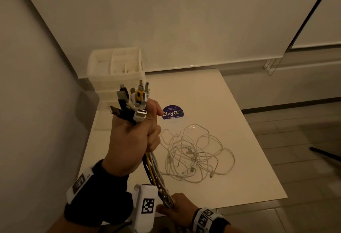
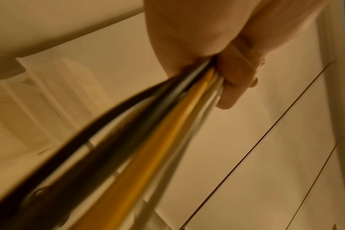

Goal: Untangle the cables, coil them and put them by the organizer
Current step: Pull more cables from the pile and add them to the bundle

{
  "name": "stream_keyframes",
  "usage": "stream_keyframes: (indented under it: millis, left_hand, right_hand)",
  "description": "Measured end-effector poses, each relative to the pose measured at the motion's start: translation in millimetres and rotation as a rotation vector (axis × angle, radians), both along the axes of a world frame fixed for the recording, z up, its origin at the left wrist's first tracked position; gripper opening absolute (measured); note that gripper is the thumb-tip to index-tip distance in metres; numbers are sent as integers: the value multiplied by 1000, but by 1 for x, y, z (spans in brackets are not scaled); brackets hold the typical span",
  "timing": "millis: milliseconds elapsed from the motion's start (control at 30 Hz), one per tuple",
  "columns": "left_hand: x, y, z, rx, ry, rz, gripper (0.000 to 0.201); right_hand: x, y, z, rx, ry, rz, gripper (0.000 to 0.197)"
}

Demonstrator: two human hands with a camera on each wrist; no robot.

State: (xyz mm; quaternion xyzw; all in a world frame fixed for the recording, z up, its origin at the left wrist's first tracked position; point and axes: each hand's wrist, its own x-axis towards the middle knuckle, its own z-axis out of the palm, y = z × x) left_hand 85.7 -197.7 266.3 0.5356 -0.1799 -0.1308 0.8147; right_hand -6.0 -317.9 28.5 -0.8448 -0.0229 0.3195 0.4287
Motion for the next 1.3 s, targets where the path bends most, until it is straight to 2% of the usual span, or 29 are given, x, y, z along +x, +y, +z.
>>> stream_keyframes:
  millis: [67,100,167,200,233,300,367,433,533,633,733,800,900,1000,1100,1167,1300]
  left_hand:
    - [6,-2,2,-6,10,-13,46]
    - [8,-2,2,-9,14,-18,48]
    - [10,-5,0,0,11,-16,49]
    - [11,-6,-2,8,8,-10,49]
    - [12,-6,-3,15,7,-3,49]
    - [15,-8,-5,19,10,16,48]
    - [17,-11,-5,30,20,43,44]
    - [19,-16,-6,48,34,75,38]
    - [24,-23,-6,69,37,101,34]
    - [32,-27,-4,95,45,137,35]
    - [39,-25,-4,107,44,167,30]
    - [42,-23,-6,104,41,167,30]
    - [44,-23,-10,111,46,202,24]
    - [44,-28,-14,116,36,243,15]
    - [44,-37,-17,122,59,301,18]
    - [43,-41,-17,128,56,310,19]
    - [45,-44,-18,132,37,303,23]
  right_hand:
    - [2,-13,10,17,-35,48,27]
    - [1,-22,14,15,-53,79,26]
    - [0,-54,23,-42,-84,139,58]
    - [0,-74,28,-72,-79,149,62]
    - [0,-95,31,-105,-90,156,56]
    - [1,-134,36,-287,-168,203,46]
    - [9,-161,35,-618,-298,342,51]
    - [21,-176,26,-842,-375,485,53]
    - [38,-181,9,-956,-404,644,45]
    - [50,-176,-4,-961,-396,684,34]
    - [60,-179,3,-870,-528,575,28]
    - [64,-188,19,-727,-554,455,34]
    - [66,-201,63,-463,-714,279,35]
    - [73,-207,109,-280,-856,49,39]
    - [99,-201,147,-171,-932,-241,27]
    - [120,-193,168,-69,-884,-402,22]
    - [136,-153,204,569,-615,-641,28]
